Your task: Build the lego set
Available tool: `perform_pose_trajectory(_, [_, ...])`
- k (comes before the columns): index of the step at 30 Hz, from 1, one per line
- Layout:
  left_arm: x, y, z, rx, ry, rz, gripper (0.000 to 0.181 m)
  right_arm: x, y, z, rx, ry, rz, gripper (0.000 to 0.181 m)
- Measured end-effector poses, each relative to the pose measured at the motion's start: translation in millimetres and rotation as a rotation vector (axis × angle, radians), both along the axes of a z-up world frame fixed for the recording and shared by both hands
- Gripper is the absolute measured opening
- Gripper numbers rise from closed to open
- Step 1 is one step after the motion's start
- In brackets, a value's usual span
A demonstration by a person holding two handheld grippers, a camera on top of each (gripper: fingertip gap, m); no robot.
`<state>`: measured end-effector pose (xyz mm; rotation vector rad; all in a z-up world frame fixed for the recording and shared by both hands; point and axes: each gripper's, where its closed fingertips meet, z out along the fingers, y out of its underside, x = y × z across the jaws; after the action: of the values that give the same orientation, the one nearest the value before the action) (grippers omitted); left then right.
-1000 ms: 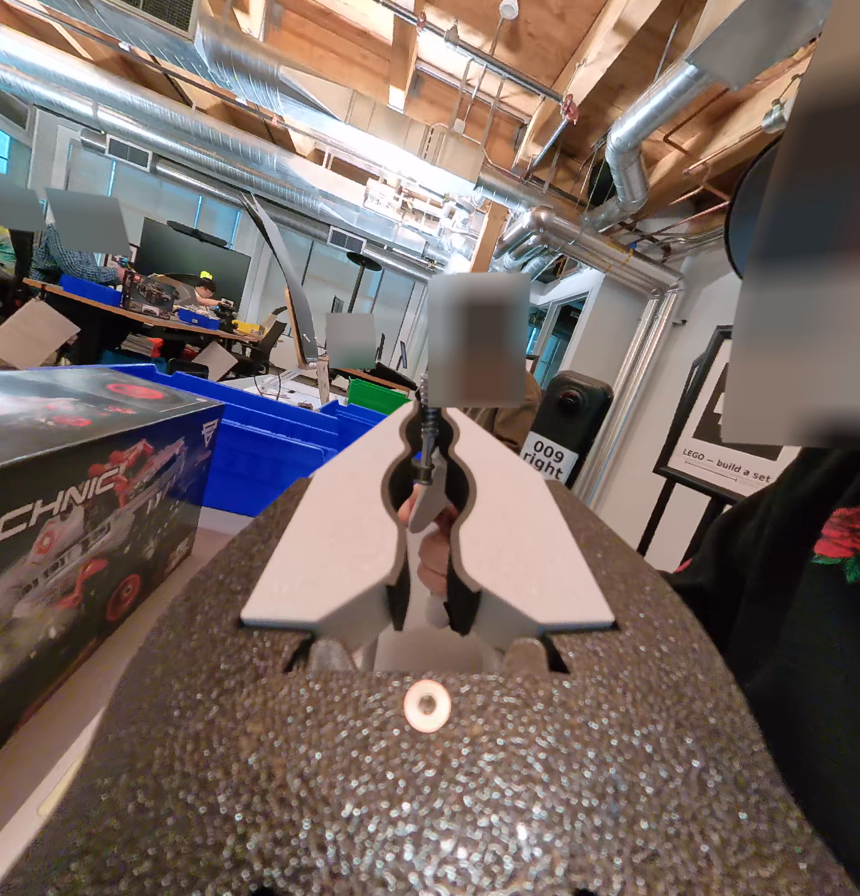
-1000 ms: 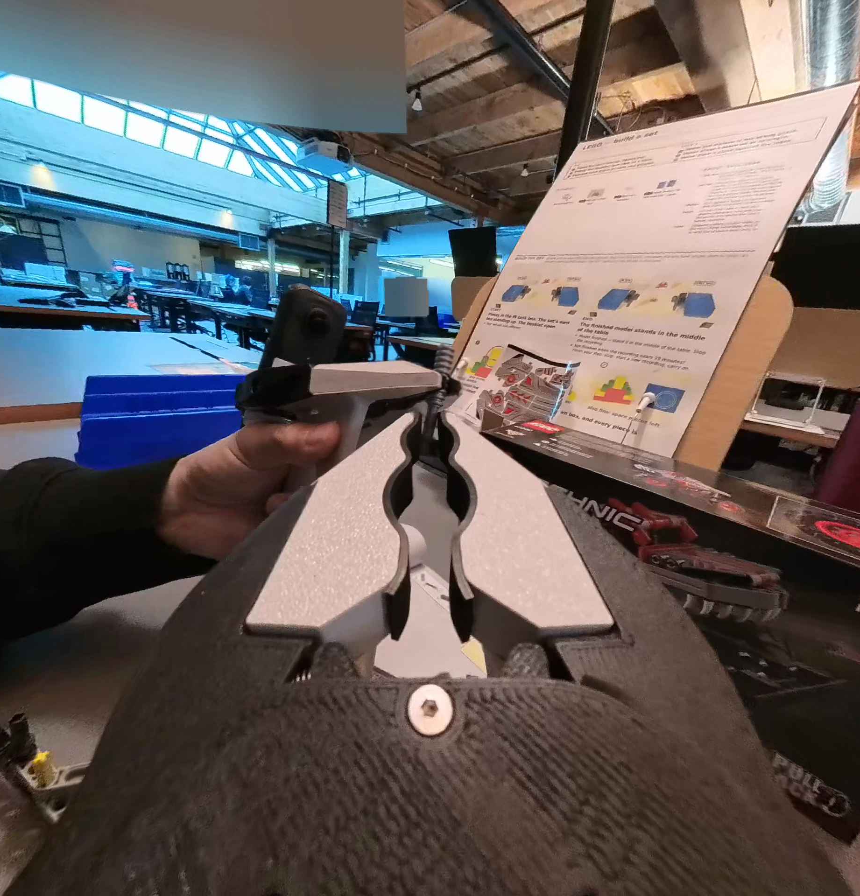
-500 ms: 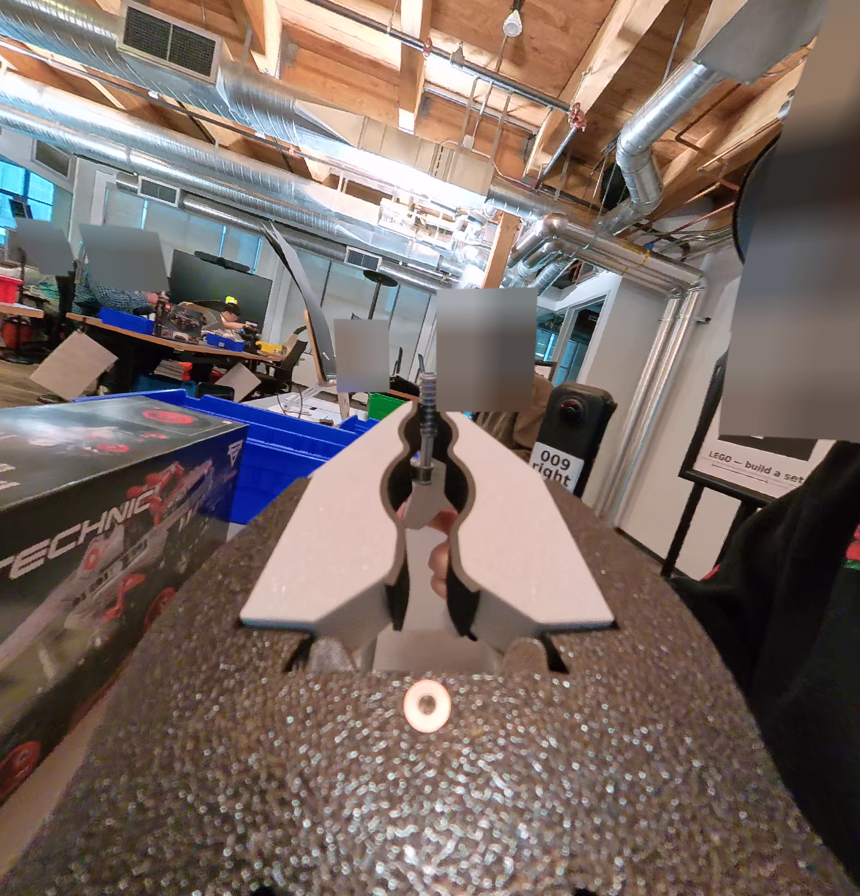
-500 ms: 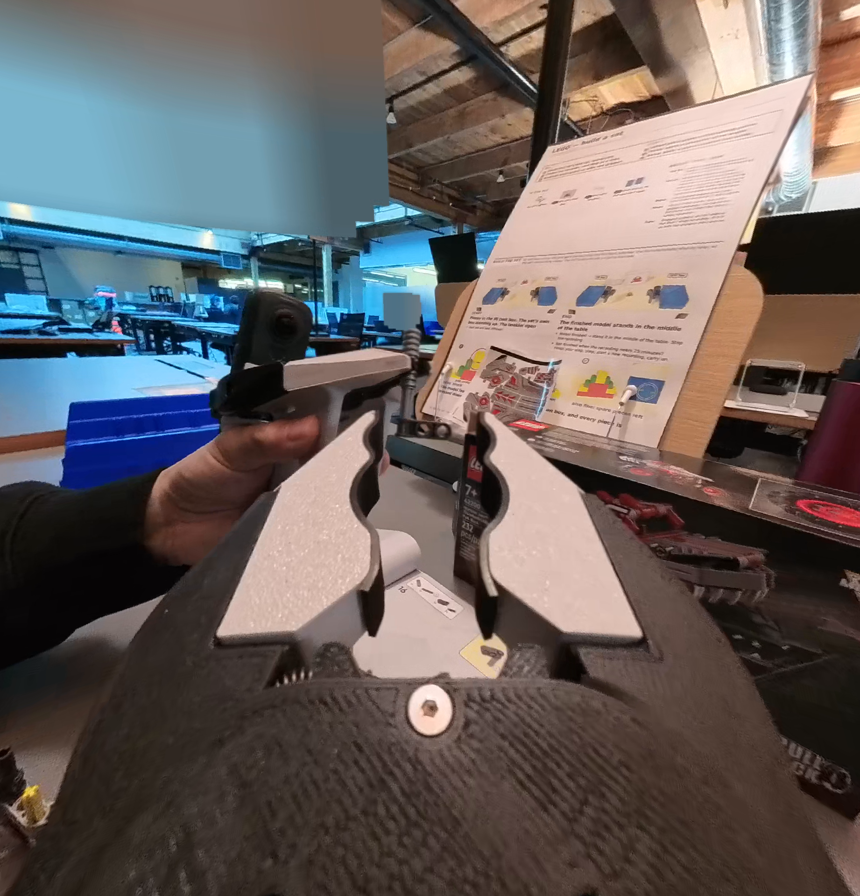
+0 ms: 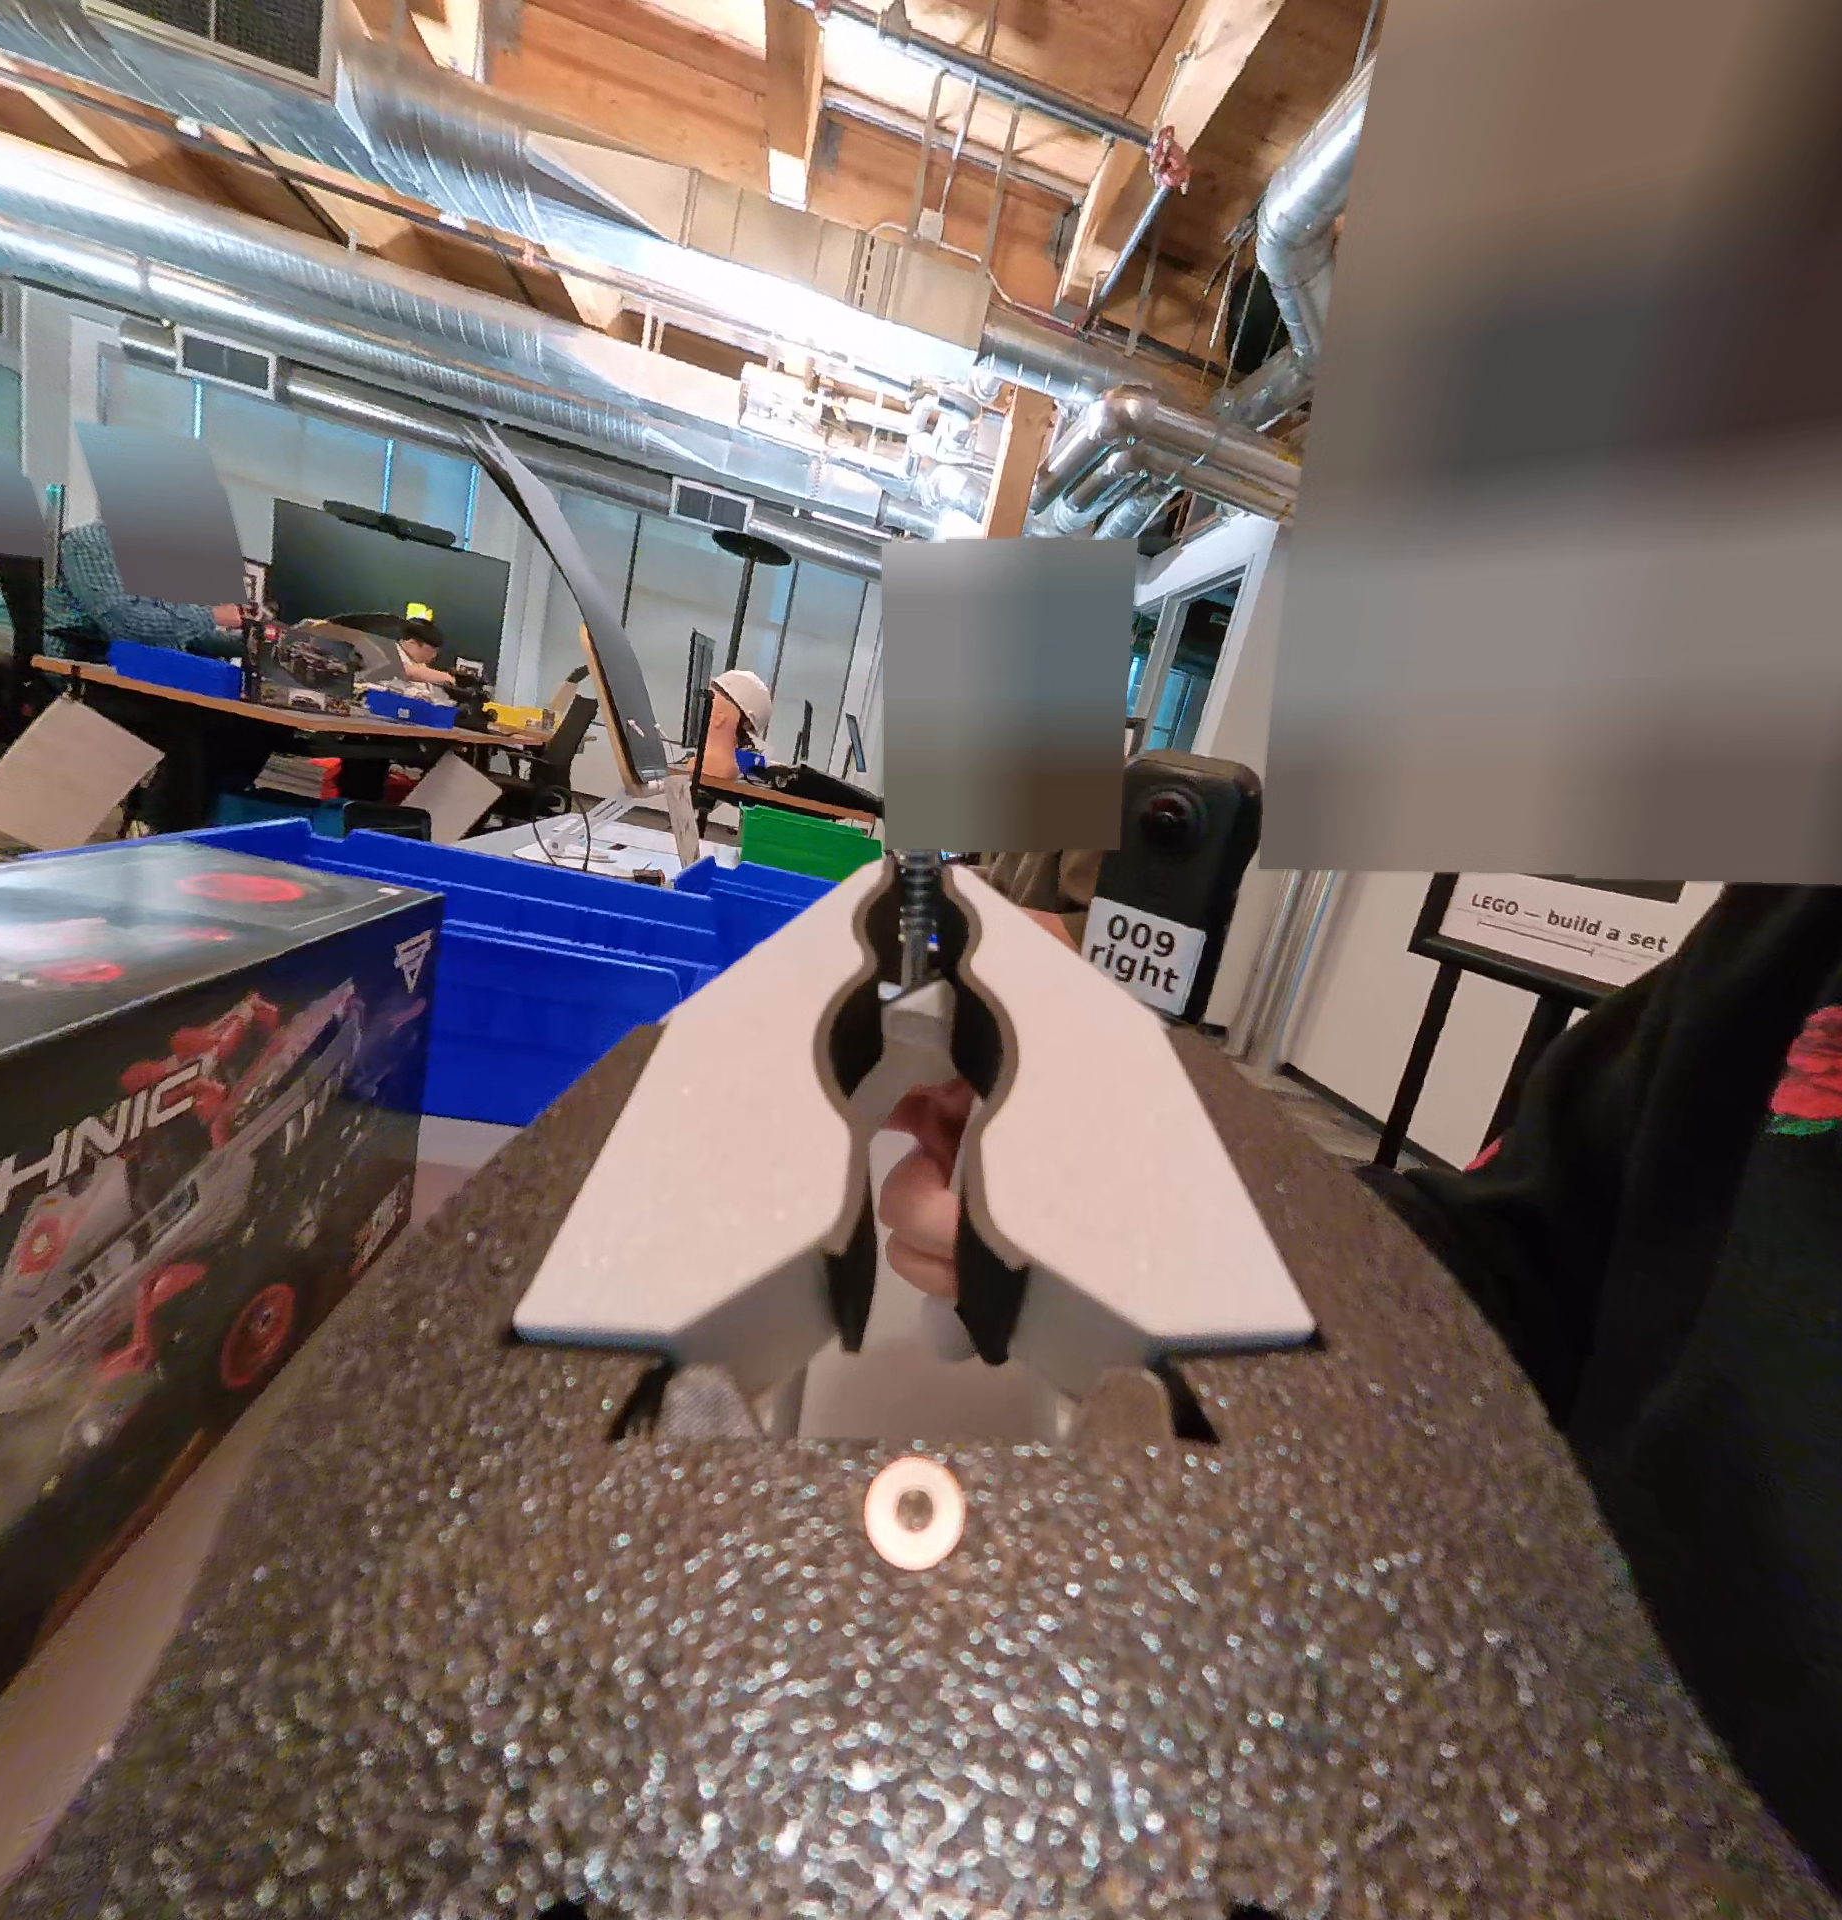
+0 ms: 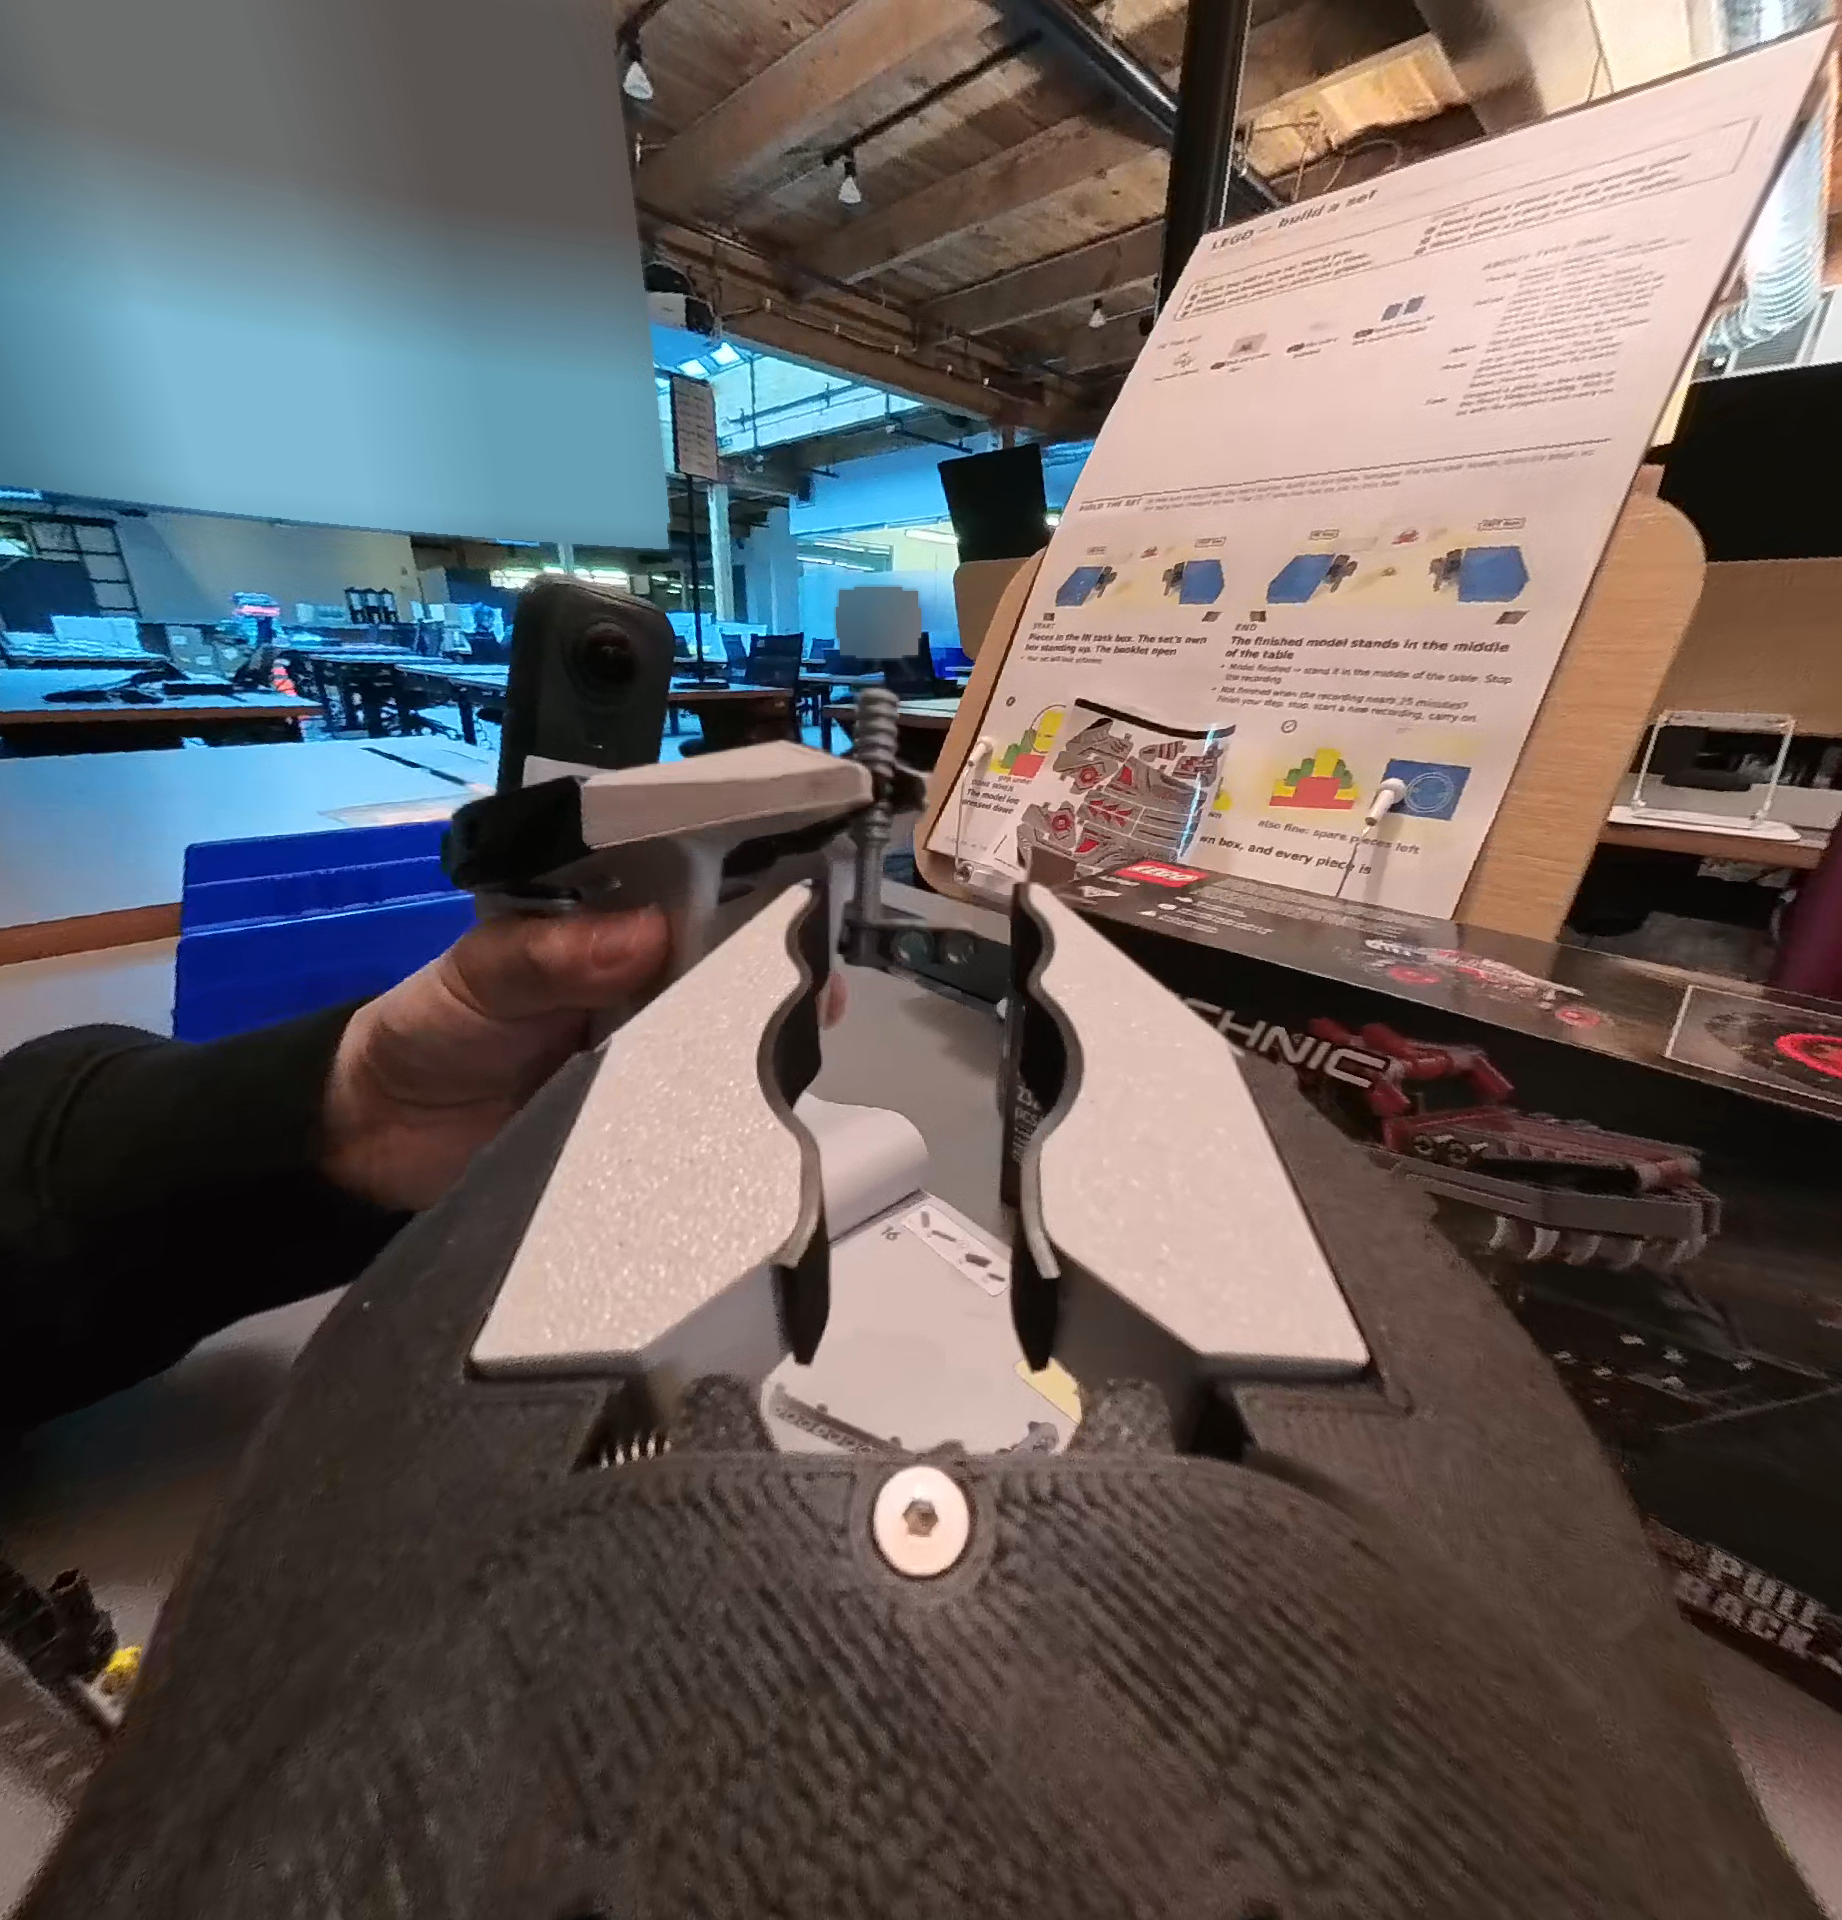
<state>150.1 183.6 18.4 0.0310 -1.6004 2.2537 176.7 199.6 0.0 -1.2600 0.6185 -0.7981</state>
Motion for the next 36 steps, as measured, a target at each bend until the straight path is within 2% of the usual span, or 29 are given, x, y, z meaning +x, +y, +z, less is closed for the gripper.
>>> perform_pose_trajectory(2, [0, -1, -1, 0.008, -0.014, 0.014, 0.004, -1, 2, 0, 0.008, 0.006, 0.02, 0.025])
perform_pose_trajectory(8, [-1, 2, 3, -0.007, -0.078, 0.051, 0.004, -1, 3, 0, 0.015, 0.013, 0.016, 0.025])
perform_pose_trajectory(10, [-2, 2, 5, -0.01, -0.076, 0.042, 0.004, 1, 3, -3, 0.019, 0.038, 0.022, 0.04])
perform_pose_trajectory(12, [-3, 2, 3, -0.002, -0.088, 0.043, 0.004, 2, 4, -5, 0.019, 0.045, 0.029, 0.04])
perform_pose_trajectory(16, [-4, 1, 1, 0.005, -0.085, 0.028, 0.004, 0, 7, -5, -0.024, 0.027, 0.025, 0.025])
perform_pose_trajectory(22, [-2, 2, -2, 0.005, -0.052, 0.006, 0.004, 3, 2, -6, -0.117, 0.002, -0.058, 0.024])
perform_pose_trajectory(29, [1, 1, -8, 0.028, -0.087, 0.029, 0.004, 3, 4, -12, -0.077, 0.077, -0.002, 0.024])
perform_pose_trajectory(36, [1, 1, -12, 0.062, -0.051, -0.004, 0.004, 5, 4, -16, -0.07, 0.117, 0.011, 0.024])
